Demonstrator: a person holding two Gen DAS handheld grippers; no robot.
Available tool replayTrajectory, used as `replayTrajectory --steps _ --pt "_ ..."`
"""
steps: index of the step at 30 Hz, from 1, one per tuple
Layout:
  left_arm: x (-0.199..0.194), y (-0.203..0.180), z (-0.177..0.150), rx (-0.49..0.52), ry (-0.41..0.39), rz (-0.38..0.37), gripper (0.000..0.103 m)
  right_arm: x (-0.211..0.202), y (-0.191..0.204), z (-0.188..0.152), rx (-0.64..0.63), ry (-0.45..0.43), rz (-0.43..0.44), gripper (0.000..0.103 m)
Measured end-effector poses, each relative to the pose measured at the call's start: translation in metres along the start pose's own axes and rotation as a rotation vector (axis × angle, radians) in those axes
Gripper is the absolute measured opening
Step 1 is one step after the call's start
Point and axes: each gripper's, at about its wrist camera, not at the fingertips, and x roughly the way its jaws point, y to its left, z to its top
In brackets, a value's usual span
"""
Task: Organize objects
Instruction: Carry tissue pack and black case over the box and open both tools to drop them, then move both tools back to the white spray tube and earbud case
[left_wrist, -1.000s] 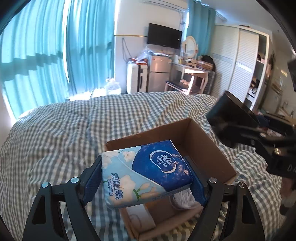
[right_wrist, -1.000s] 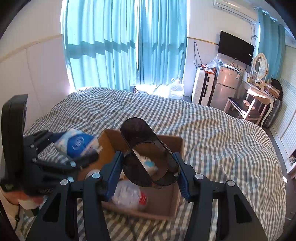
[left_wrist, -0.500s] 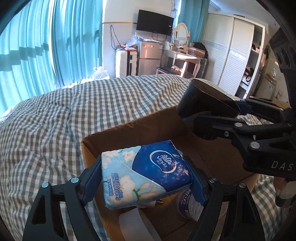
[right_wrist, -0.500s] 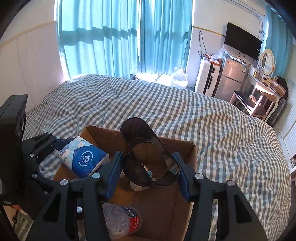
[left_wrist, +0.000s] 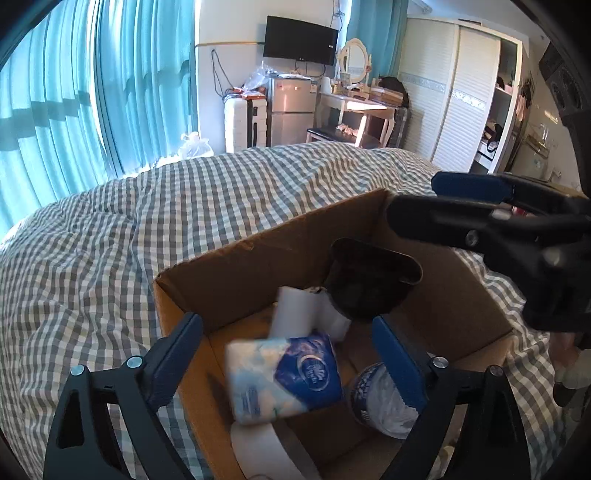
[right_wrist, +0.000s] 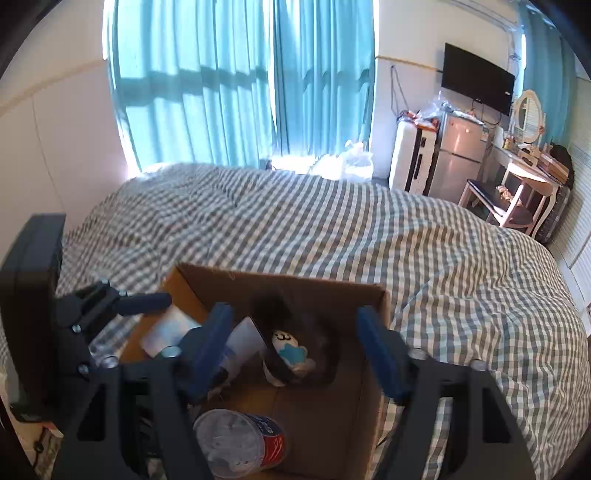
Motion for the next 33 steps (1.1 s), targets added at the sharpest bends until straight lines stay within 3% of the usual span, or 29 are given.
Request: replayTrajectory --steps 15,22,28,33 --pt "-0.100 -0.007 0.009 -0.012 -0.102 0.079 0.098 -0.122 0.024 0.010 -0.049 -0.143 -0.043 0.075" --pt "-0.141 -0.007 -0.010 -0.044 -0.084 0.157 0.098 -0.180 0.038 -0.002 -0.075 -0.203 -0.055 0.075" --pt "-0.162 -0.011 -0.042 -0.078 -0.073 0.213 0.098 -0.198 0.045 -0.025 -0.070 -0.183 -0.049 0.075" --pt "-0.157 -0.013 -0.074 -0.139 -0.059 0.256 0.098 -0.182 0.061 -0.071 -0.071 -0.128 -0.032 0.075"
